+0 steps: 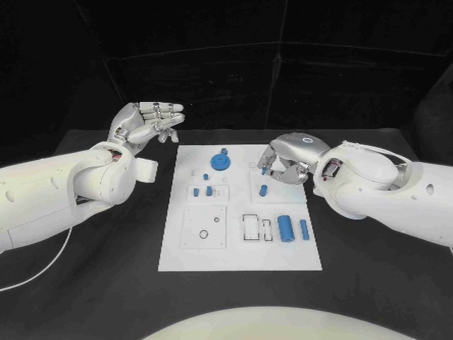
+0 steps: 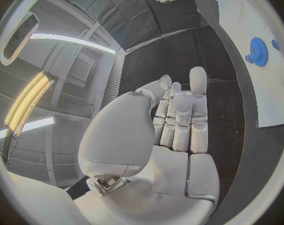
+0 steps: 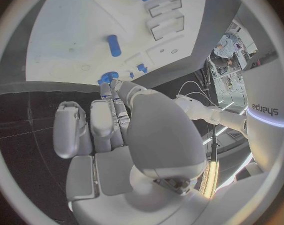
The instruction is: Assemble the parts on the task board
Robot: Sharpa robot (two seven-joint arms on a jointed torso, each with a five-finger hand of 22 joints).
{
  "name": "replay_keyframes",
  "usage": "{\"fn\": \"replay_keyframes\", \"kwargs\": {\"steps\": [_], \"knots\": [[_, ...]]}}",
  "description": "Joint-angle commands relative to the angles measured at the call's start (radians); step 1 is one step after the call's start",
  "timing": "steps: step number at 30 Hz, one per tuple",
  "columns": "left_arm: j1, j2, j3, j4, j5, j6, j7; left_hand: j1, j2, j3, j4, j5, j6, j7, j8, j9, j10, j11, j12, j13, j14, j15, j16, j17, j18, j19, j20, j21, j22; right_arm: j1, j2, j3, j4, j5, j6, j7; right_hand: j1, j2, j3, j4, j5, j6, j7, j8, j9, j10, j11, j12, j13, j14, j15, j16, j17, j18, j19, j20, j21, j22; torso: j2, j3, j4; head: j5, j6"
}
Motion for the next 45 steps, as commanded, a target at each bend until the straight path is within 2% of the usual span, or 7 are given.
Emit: {"fn": "replay_keyframes", "kwargs": {"steps": [1,8,16,23,28,38,45], "knots": [[0.001,0.001,0.001,-0.001,0.003,0.005,0.006,0.006,-0.001,0.000,-0.004,-0.001,-0.007,0.000,-0.002,-0.001,-0.009,0.001,0.005,0.000,-0.005,-0.001,-0.005,-0.001,0.006,0.001,-0.005,-0.003,0.000,0.002,0.001,0.003,0.025,0.047,-0.066,0.024,-0.008,0.000,0.005,-0.002,-0.006,0.004,0.001,-0.001,0.001,0.004,0.001,-0.003,-0.001,0.036,-0.006,0.004,0.002,-0.006,0.007,-0.002,0.003,0.051,0.000,-0.0009,0.0001,0.008,0.000],[0.001,0.004,0.001,-0.003,0.003,0.007,0.006,0.006,-0.001,0.000,-0.004,-0.001,-0.007,0.000,-0.002,-0.001,-0.009,0.001,0.005,0.000,-0.005,-0.001,-0.005,-0.001,0.006,0.001,-0.005,-0.003,0.000,0.001,0.032,0.005,0.040,0.097,-0.071,0.048,-0.008,0.001,0.009,-0.004,-0.006,0.005,0.001,-0.002,0.001,0.004,0.001,-0.004,-0.001,0.036,-0.006,0.005,0.001,-0.006,0.007,-0.002,0.004,0.052,0.000,-0.0012,0.0001,0.028,0.000],[0.001,0.008,0.001,-0.003,0.003,0.008,0.007,0.006,-0.001,0.000,-0.004,-0.001,-0.007,0.000,-0.002,-0.001,-0.009,0.001,0.005,0.000,-0.005,-0.001,-0.005,-0.001,0.006,0.001,-0.005,-0.003,0.000,-0.005,0.108,0.004,0.002,0.126,-0.056,0.077,-0.010,0.001,0.012,-0.006,-0.005,0.003,0.002,-0.003,0.001,0.003,0.001,-0.005,-0.001,0.036,-0.006,0.005,-0.001,-0.006,0.007,-0.001,0.005,0.053,0.001,-0.0020,0.0000,0.063,-0.009],[0.001,0.010,0.001,-0.002,0.003,0.009,0.008,0.006,-0.001,0.000,-0.004,-0.001,-0.007,0.000,-0.002,-0.001,-0.009,0.001,0.005,0.000,-0.005,-0.001,-0.005,-0.001,0.006,0.001,-0.005,-0.003,0.000,-0.043,0.162,0.003,-0.033,0.114,-0.040,0.095,-0.011,0.001,0.014,-0.008,-0.004,0.003,0.002,-0.003,0.000,0.003,0.002,-0.006,-0.001,0.036,-0.006,0.005,-0.002,-0.007,0.007,-0.001,0.006,0.054,0.001,-0.0009,-0.0006,0.102,-0.019],[0.001,0.012,0.001,-0.003,0.003,0.009,0.007,0.006,0.001,0.000,-0.004,-0.001,-0.008,0.001,-0.001,-0.001,-0.009,0.002,0.007,0.000,-0.005,0.000,-0.005,-0.001,0.006,0.000,-0.004,-0.003,0.000,-0.087,0.196,0.002,-0.061,0.095,-0.030,0.107,-0.011,0.001,0.014,-0.008,-0.003,0.003,0.002,-0.003,0.000,0.003,0.002,-0.006,-0.001,0.035,-0.006,0.004,-0.003,-0.007,0.008,-0.001,0.006,0.054,0.000,-0.0010,-0.0015,0.122,-0.031],[0.001,0.019,0.001,-0.006,0.003,0.012,0.007,0.009,0.004,0.001,-0.006,-0.001,-0.007,0.001,0.000,-0.001,-0.010,0.002,0.009,0.000,-0.006,0.000,-0.005,-0.003,0.006,0.000,-0.004,-0.003,0.000,-0.127,0.233,0.001,-0.097,0.070,-0.021,0.122,-0.012,0.000,0.015,-0.009,-0.003,0.002,0.003,-0.003,0.000,0.002,0.002,-0.007,-0.001,0.035,-0.005,0.004,-0.004,-0.007,0.008,-0.001,0.006,0.054,0.000,-0.0004,-0.0012,0.137,-0.043],[0.001,0.021,0.001,-0.008,0.003,0.013,0.006,0.009,0.004,0.001,-0.006,-0.001,-0.007,0.001,0.000,-0.001,-0.010,0.002,0.009,0.000,-0.006,0.000,-0.005,-0.003,0.006,0.000,-0.004,-0.003,0.000,-0.143,0.244,0.000,-0.108,0.068,-0.009,0.129,-0.013,0.000,0.015,-0.009,-0.003,0.002,0.003,-0.004,0.000,0.002,0.003,-0.007,-0.001,0.035,-0.005,0.004,-0.004,-0.007,0.008,-0.001,0.007,0.055,0.001,-0.0004,-0.0020,0.140,-0.050]]}}
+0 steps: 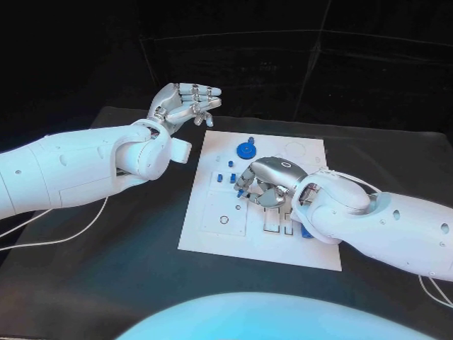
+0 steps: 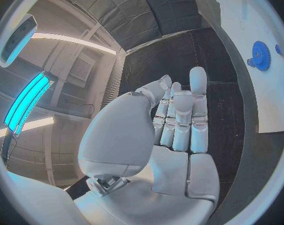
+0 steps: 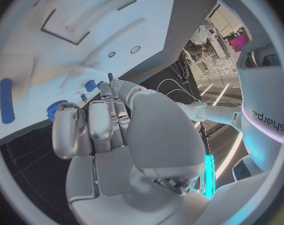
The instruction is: Assemble the parts on the task board
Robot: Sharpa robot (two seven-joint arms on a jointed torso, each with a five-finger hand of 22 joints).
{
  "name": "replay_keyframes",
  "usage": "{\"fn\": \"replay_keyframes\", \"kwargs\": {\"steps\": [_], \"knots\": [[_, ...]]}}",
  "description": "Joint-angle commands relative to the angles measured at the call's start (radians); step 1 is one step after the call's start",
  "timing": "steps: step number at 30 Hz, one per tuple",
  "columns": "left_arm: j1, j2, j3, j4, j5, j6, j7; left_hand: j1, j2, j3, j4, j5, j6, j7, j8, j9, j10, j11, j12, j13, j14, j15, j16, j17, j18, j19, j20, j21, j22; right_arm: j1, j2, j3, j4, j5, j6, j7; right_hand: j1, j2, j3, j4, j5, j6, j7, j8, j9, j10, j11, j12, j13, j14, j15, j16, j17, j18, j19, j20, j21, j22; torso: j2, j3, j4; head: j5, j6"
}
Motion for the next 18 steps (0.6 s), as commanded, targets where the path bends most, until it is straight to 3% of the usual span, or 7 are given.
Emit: {"fn": "replay_keyframes", "kwargs": {"steps": [1,18], "knots": [[0.001,0.001,0.001,0.001,0.002,0.012,0.005,0.009,0.004,0.001,-0.006,-0.001,-0.008,0.001,0.000,-0.001,-0.006,-0.001,0.003,0.000,-0.006,0.000,-0.005,-0.001,0.006,0.000,-0.004,-0.003,0.000,-0.004,0.002,0.000,-0.002,-0.014,0.017,0.020,-0.013,0.000,0.007,-0.001,-0.003,0.002,0.003,-0.004,0.001,0.002,0.003,-0.003,-0.001,0.035,-0.005,0.004,-0.001,-0.007,0.008,-0.001,0.006,0.056,0.002,-0.0004,0.0000,-0.001,-0.002],[0.001,0.001,0.001,-0.002,0.002,0.013,0.004,0.009,0.004,0.001,-0.006,-0.001,-0.008,0.001,0.000,-0.001,-0.006,-0.001,0.003,0.000,-0.006,0.000,-0.005,-0.001,0.006,0.000,-0.004,-0.003,0.000,-0.018,0.004,-0.001,-0.008,-0.017,0.048,0.024,-0.017,0.000,0.008,-0.003,-0.007,0.001,0.004,-0.004,0.000,0.001,0.003,-0.004,-0.001,0.034,-0.004,0.005,-0.003,-0.007,0.008,0.000,0.007,0.057,0.000,-0.0005,-0.0007,0.006,-0.014]]}}
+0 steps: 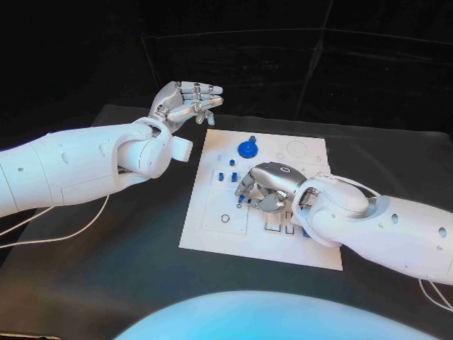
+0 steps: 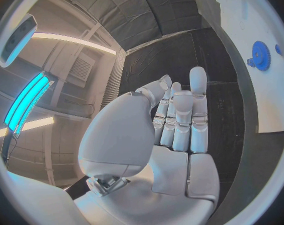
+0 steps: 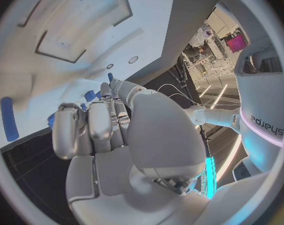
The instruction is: Assemble the parts on the task board
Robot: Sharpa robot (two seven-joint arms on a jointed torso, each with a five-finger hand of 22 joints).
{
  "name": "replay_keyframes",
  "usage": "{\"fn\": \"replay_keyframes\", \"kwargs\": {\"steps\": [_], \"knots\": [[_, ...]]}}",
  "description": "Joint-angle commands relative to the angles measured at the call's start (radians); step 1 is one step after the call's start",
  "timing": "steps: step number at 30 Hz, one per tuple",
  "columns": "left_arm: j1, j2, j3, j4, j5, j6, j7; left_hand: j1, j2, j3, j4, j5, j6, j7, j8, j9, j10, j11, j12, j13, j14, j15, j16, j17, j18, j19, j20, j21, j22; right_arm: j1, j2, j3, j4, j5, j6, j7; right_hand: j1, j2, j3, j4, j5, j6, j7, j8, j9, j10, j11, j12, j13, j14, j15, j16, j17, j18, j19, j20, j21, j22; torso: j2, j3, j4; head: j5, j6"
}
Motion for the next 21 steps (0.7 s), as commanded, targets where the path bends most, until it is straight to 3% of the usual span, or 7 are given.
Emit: {"fn": "replay_keyframes", "kwargs": {"steps": [1,21], "knots": [[0.001,0.001,0.001,-0.001,0.002,0.012,0.004,0.009,0.004,0.001,-0.006,-0.001,-0.008,0.001,0.000,-0.001,-0.006,-0.001,0.003,0.000,-0.006,0.000,-0.005,-0.001,0.006,0.000,-0.004,-0.003,0.000,0.000,0.001,0.000,0.002,-0.007,0.025,0.014,-0.010,-0.001,0.006,-0.002,-0.005,0.001,0.004,-0.004,0.001,0.001,0.003,-0.004,-0.001,0.034,-0.004,0.004,-0.002,-0.007,0.008,0.000,0.003,0.056,0.000,0.0002,-0.0014,0.001,-0.002],[0.001,0.004,0.001,-0.006,0.002,0.015,0.000,0.010,0.005,0.001,-0.008,-0.001,-0.007,0.001,0.003,-0.001,-0.007,-0.001,0.005,0.000,-0.007,0.001,-0.006,-0.003,0.006,0.000,-0.004,-0.003,0.000,-0.003,0.005,0.000,0.000,-0.012,0.053,0.013,-0.011,-0.002,0.006,-0.003,-0.006,0.000,0.004,-0.004,0.001,0.001,0.004,-0.005,-0.001,0.034,-0.004,0.005,-0.003,-0.007,0.008,0.000,0.003,0.056,0.000,0.0001,-0.0010,0.003,-0.007]]}}
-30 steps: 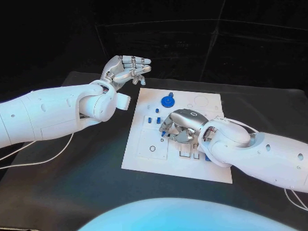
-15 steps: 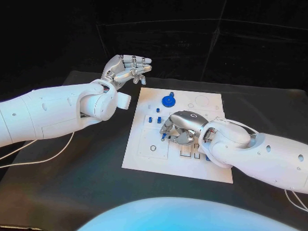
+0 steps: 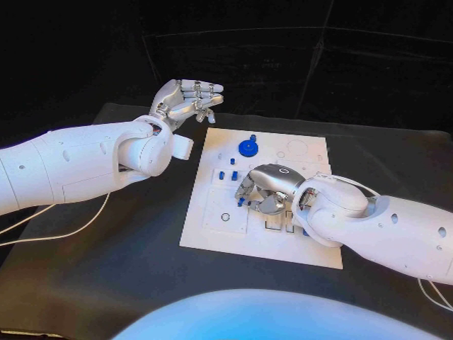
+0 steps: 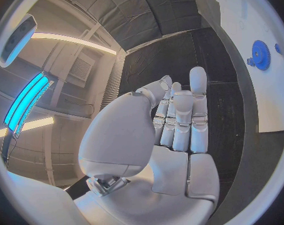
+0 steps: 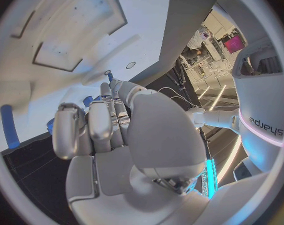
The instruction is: Assemble the parts on the task board
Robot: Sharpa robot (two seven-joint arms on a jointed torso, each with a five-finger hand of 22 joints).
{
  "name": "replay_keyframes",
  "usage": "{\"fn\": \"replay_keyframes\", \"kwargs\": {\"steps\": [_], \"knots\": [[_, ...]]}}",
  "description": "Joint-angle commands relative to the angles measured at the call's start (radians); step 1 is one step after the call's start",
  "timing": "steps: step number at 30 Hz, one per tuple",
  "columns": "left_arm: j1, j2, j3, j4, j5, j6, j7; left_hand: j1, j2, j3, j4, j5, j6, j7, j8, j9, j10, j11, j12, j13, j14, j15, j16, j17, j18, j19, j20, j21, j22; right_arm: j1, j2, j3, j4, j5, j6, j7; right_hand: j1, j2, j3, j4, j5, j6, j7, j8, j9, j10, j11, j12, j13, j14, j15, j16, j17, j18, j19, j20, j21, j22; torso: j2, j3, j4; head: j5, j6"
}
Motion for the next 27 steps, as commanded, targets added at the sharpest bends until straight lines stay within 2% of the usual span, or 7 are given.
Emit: {"fn": "replay_keyframes", "kwargs": {"steps": [1,18,27], "knots": [[0.001,0.001,0.001,0.000,0.002,0.013,0.001,0.006,0.001,-0.002,-0.005,-0.001,-0.007,0.001,0.003,-0.001,-0.008,-0.001,0.005,0.000,-0.007,0.001,-0.006,-0.002,0.006,0.000,-0.004,-0.002,0.000,0.001,0.002,0.000,-0.001,-0.009,0.015,0.006,-0.011,-0.002,0.003,-0.001,-0.006,0.000,0.004,-0.004,0.001,0.001,0.004,-0.005,-0.001,0.034,-0.004,0.005,-0.001,-0.007,0.008,0.000,0.003,0.057,0.001,0.0002,-0.0010,0.001,0.000],[0.001,0.002,0.001,-0.001,0.002,0.014,-0.001,0.005,0.001,-0.002,-0.005,-0.001,-0.007,0.001,0.003,-0.001,-0.008,-0.001,0.005,0.000,-0.007,0.001,-0.006,-0.002,0.006,0.000,-0.003,-0.002,0.001,0.001,0.005,0.000,-0.008,-0.028,0.025,-0.025,-0.020,-0.003,0.002,-0.001,-0.008,-0.001,0.005,-0.005,0.001,0.000,0.005,-0.006,-0.001,0.032,-0.003,0.001,-0.009,-0.006,0.004,0.001,0.001,0.053,0.000,0.0005,-0.0002,0.001,-0.005],[0.001,0.002,0.001,-0.002,0.002,0.016,-0.002,0.005,0.001,-0.002,-0.005,-0.001,-0.007,0.001,0.003,-0.001,-0.008,-0.001,0.005,0.000,-0.007,0.001,-0.006,-0.002,0.006,0.000,-0.003,-0.002,0.001,0.001,0.012,0.000,-0.012,-0.034,0.037,-0.033,-0.023,-0.004,0.001,-0.001,-0.009,-0.001,0.005,-0.005,0.000,0.000,0.005,-0.007,-0.001,0.031,-0.003,0.000,-0.011,-0.006,0.003,0.001,0.000,0.052,0.001,0.0001,0.0004,-0.001,-0.001]]}}
